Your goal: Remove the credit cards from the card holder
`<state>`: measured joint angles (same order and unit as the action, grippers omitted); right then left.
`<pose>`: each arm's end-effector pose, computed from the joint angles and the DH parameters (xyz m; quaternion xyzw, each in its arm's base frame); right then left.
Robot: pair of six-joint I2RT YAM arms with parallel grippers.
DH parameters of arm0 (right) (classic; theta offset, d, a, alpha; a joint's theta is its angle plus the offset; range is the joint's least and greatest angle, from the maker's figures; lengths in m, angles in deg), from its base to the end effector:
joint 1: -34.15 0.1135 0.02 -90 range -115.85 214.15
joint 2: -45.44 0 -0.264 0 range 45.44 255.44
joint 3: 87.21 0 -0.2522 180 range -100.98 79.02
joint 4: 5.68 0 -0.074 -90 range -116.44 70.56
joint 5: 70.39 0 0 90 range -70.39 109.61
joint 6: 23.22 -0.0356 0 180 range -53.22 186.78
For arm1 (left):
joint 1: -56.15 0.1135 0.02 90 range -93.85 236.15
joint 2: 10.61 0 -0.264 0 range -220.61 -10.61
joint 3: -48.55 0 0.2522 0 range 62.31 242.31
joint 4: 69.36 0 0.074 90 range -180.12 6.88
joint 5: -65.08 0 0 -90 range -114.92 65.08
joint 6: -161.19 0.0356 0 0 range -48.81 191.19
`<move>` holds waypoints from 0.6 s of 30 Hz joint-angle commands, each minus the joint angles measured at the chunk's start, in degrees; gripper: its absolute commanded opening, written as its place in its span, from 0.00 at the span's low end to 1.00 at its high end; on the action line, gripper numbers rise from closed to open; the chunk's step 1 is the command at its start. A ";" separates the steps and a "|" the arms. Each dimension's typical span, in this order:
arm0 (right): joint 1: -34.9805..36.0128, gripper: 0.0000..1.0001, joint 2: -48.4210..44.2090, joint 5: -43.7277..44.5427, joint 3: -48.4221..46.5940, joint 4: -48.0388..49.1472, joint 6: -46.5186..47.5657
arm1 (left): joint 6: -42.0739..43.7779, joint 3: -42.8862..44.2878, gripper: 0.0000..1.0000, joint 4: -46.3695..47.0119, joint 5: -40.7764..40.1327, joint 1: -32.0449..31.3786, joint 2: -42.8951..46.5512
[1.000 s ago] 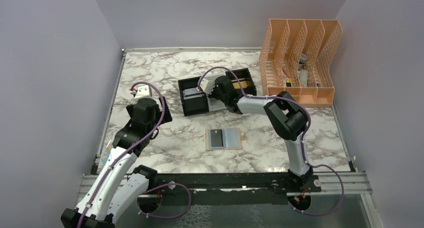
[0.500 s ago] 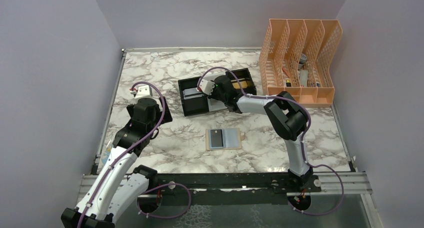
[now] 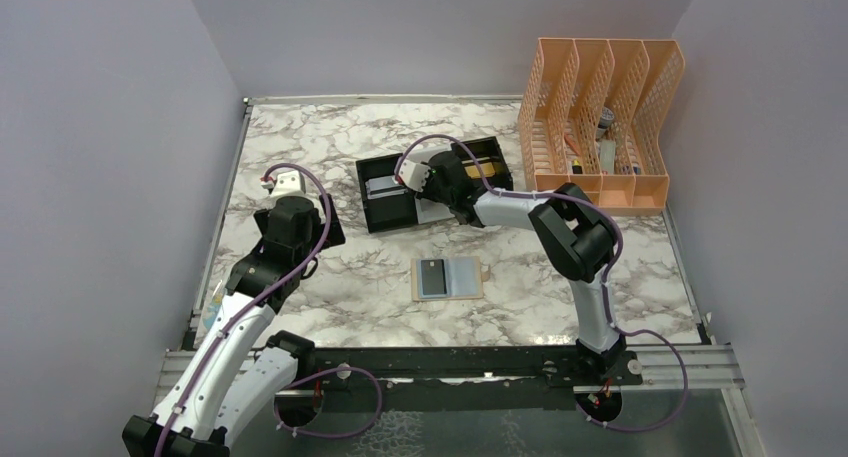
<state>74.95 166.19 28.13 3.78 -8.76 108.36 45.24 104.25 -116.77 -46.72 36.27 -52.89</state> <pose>0.3510 0.2960 0.1454 -0.5562 0.6878 -0.0690 0.4614 0.1538 -0.0416 0.2898 -0.1346 0.8611 -0.0257 0.4897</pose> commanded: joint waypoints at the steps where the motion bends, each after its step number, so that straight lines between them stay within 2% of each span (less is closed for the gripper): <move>1: 0.21 0.36 -3.12 -3.59 1.24 0.74 -0.42 | 0.81 0.83 0.99 -0.28 1.56 0.35 -0.14; 11: 0.16 0.36 -5.24 -1.88 2.18 3.69 -2.42 | 0.91 0.78 0.99 -0.24 1.85 0.28 -0.42; 18: 0.17 0.38 -13.85 2.36 8.27 12.37 -15.11 | 1.08 0.78 0.99 -0.23 1.85 0.28 0.00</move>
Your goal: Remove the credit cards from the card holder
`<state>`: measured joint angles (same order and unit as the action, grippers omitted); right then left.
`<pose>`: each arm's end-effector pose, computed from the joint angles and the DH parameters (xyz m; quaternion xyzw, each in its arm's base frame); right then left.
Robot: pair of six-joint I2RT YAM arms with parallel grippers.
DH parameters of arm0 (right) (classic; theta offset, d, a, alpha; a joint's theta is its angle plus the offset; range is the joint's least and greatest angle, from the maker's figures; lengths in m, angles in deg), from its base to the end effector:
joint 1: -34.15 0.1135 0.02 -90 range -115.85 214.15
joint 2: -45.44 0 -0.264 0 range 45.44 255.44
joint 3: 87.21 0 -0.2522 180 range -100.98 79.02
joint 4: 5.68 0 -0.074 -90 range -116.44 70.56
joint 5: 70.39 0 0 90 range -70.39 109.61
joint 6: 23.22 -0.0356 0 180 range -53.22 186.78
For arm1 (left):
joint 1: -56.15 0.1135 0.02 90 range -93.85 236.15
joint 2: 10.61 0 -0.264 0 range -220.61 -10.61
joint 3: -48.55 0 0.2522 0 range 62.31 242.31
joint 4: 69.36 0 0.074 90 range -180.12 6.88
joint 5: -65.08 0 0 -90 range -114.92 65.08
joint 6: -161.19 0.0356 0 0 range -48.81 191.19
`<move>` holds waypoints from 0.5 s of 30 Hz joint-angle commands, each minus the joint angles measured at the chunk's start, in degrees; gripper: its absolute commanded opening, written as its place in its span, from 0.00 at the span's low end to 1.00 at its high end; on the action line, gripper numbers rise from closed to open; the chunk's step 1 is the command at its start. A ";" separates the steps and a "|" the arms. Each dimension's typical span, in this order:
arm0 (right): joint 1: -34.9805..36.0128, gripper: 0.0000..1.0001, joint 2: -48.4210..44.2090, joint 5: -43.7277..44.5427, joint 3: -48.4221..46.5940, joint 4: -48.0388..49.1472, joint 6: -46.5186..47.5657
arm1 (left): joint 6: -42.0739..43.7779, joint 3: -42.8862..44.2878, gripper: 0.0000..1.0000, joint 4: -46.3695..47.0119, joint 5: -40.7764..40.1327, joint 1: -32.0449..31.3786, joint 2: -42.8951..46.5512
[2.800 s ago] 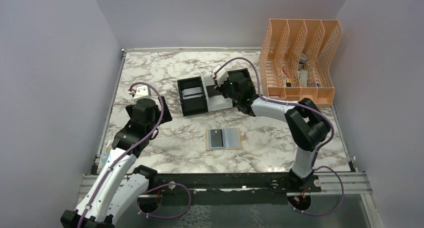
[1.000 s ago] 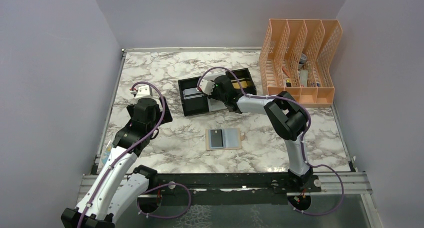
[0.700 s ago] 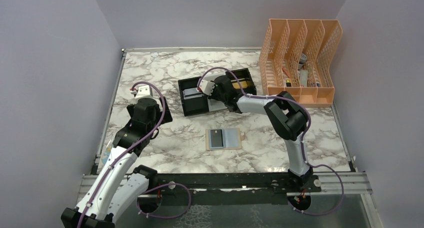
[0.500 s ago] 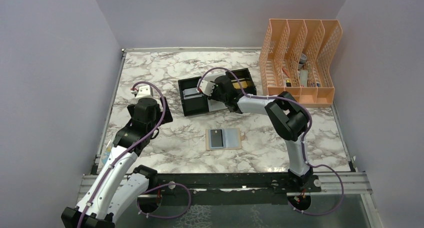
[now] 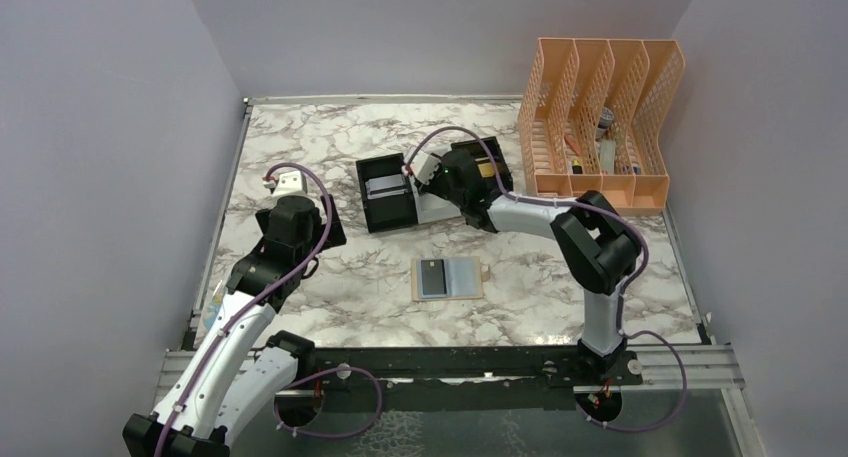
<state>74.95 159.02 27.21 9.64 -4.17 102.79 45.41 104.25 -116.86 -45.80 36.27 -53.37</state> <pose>0.3352 0.2831 0.1749 -0.5075 0.6944 -0.0358 0.5090 0.1551 -0.0426 0.2884 -0.1290 0.8651 -0.0296 0.4839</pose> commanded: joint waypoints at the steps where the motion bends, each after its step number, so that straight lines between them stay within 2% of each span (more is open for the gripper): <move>1: 0.16 0.38 -8.22 4.67 3.39 7.98 -12.28 | 0.91 0.78 0.99 -0.18 1.05 0.28 0.56; 4: 0.16 0.36 -12.70 8.03 7.65 7.83 -22.13 | 1.67 0.91 0.99 -0.04 2.71 0.32 0.65; 9: 0.15 0.38 -21.51 8.05 19.32 9.48 -41.64 | 2.49 0.62 0.99 0.47 4.19 0.28 1.80; 15: 0.16 0.43 -29.60 -3.44 26.22 5.05 -53.82 | 2.40 0.34 0.99 0.63 4.18 0.28 2.07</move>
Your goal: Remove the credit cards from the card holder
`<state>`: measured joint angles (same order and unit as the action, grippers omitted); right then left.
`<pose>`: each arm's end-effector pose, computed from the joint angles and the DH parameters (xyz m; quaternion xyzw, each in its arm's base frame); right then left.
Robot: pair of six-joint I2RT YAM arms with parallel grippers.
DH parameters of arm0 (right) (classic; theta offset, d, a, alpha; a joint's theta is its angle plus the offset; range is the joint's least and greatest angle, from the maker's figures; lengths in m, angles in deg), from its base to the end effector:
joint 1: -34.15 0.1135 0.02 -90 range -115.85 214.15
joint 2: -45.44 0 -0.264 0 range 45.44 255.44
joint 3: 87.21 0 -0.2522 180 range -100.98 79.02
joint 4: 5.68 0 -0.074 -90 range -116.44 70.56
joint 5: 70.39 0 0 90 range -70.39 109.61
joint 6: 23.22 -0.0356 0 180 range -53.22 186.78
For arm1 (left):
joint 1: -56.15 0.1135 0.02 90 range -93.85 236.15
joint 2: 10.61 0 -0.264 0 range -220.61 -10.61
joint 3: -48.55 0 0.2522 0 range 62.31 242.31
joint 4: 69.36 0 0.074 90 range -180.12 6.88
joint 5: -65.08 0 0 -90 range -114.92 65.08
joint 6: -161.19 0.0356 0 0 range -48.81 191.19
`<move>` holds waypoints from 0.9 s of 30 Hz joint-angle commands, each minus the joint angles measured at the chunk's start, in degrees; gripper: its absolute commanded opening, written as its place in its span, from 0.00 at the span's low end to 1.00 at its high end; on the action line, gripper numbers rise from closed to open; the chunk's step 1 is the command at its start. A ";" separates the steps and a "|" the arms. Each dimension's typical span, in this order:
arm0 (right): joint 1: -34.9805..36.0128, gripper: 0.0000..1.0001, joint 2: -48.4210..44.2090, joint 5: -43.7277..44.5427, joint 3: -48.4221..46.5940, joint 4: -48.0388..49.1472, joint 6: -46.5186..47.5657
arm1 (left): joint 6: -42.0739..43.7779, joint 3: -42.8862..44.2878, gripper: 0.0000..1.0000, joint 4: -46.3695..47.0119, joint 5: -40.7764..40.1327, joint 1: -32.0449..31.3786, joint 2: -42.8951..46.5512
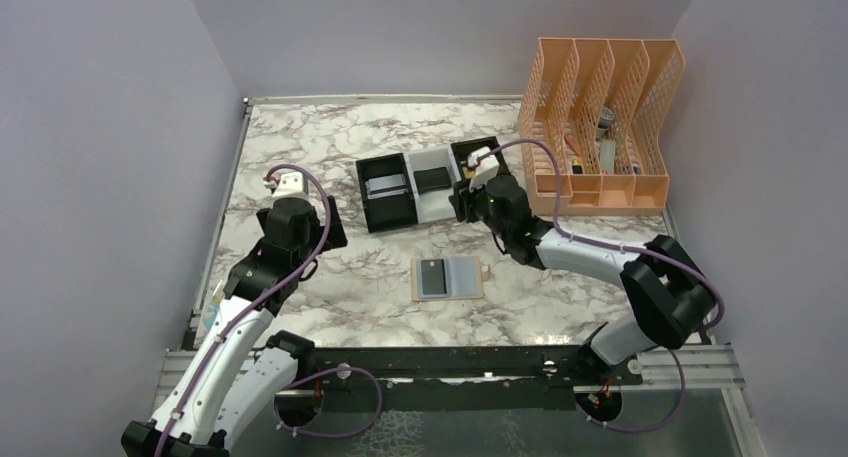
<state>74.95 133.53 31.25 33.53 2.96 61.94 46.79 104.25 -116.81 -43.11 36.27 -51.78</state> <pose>0.2578 0.2130 0.2182 -0.1967 0.7939 0.1441 0.5570 0.1504 -0.0426 0.2920 -0.1097 0.8638 -0.0492 0.4893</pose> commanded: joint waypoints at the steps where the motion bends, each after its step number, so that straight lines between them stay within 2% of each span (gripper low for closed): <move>1: 0.16 0.43 -5.01 -9.65 2.87 -3.37 -14.31 | 1.02 0.39 0.99 0.62 1.54 0.30 0.36; 7: 0.16 0.45 -8.02 -20.95 4.67 -10.46 -22.38 | 0.94 0.21 0.99 0.59 1.50 0.29 0.10; 11: 0.16 0.45 -8.32 -30.37 9.44 -5.68 -26.34 | 0.85 0.17 0.99 0.55 1.41 0.29 -0.20; 20: 0.71 0.42 -6.50 -31.69 10.56 -11.68 -26.92 | 0.85 0.17 0.99 0.62 1.77 0.28 -0.57; 22: 0.78 0.41 -6.00 -32.49 11.66 -11.31 -27.69 | 1.25 0.12 0.99 0.96 4.17 0.28 -0.63; 27: 0.77 0.40 -3.35 -36.28 14.32 -6.92 -31.32 | 2.69 -0.70 0.99 4.86 16.15 0.29 -2.59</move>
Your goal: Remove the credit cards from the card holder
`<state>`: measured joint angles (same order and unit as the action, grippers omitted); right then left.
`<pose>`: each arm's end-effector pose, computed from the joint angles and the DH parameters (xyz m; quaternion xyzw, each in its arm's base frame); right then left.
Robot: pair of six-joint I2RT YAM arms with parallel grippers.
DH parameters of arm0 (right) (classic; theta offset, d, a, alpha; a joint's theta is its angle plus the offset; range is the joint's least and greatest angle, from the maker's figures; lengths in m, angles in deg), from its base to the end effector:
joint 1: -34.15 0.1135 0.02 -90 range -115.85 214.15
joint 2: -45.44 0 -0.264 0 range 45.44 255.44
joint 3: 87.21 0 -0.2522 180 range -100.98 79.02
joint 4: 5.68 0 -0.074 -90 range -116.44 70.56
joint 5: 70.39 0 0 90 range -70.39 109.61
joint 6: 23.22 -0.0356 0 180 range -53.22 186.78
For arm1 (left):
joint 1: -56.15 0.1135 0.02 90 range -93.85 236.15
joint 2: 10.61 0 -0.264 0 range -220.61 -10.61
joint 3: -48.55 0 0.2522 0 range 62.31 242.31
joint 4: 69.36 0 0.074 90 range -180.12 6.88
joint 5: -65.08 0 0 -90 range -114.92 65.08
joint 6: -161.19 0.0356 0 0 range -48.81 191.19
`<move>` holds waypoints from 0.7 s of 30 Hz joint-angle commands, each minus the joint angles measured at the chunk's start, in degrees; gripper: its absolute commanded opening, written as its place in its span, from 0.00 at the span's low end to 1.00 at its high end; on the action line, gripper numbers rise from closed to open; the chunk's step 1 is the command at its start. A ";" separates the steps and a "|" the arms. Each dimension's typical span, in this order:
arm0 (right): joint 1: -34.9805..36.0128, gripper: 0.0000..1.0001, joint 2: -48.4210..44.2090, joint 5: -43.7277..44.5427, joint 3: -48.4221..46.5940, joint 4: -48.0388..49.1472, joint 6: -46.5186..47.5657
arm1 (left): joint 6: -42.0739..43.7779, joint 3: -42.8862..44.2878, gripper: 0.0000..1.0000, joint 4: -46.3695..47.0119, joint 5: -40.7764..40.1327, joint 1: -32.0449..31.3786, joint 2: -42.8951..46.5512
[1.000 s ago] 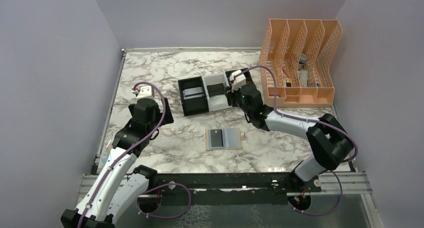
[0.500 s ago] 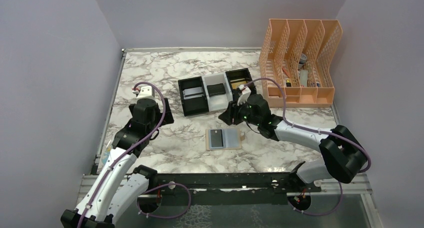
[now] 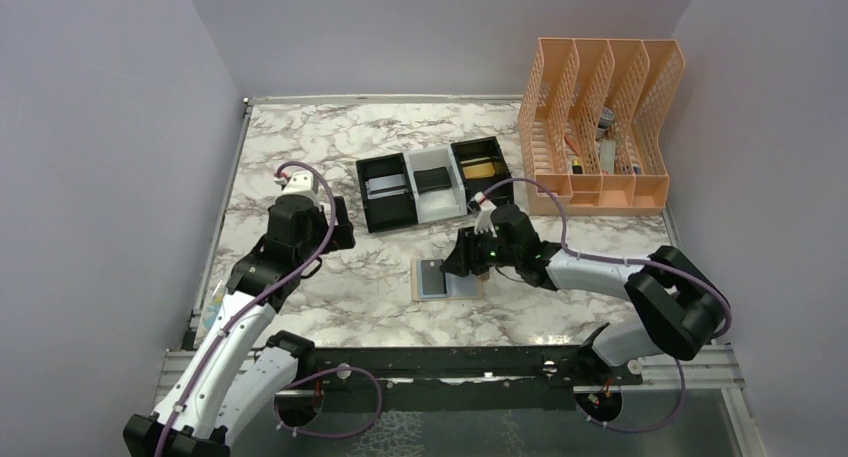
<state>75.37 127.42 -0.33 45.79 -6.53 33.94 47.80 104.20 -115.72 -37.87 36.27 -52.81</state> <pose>0.2003 0.1916 0.1674 -0.1427 0.8688 0.3931 0.2652 0.1541 -0.0472 0.2904 -0.0806 0.8708 -0.0830 0.4779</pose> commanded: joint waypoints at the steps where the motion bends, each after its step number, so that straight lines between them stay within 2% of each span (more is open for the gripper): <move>1: 0.36 0.40 3.41 -5.72 2.31 3.35 -3.77 | 1.69 -0.81 0.99 4.47 13.66 0.28 -2.32; 3: 0.36 0.40 4.89 -7.32 2.39 4.30 -4.13 | 1.27 -1.28 0.99 6.01 19.90 0.28 -3.63; 7: 0.35 0.40 6.50 -8.44 2.76 4.65 -4.59 | -3.76 -4.67 0.91 13.46 32.76 -0.10 -5.00; 9: 0.36 0.39 6.37 -8.00 3.44 5.13 -5.13 | -7.41 -7.80 0.86 18.70 34.77 -1.62 -5.01; 15: 0.36 0.38 4.81 -3.64 4.82 4.07 -5.67 | -14.78 -15.59 0.71 27.11 29.49 -10.56 -6.74; 21: 0.36 0.34 4.96 -2.37 5.90 5.66 -7.88 | -17.93 -16.08 0.55 32.08 21.58 -20.81 -13.65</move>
<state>75.37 133.27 -5.16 50.38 -3.08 27.99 33.81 87.88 -91.11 -11.03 20.01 -62.73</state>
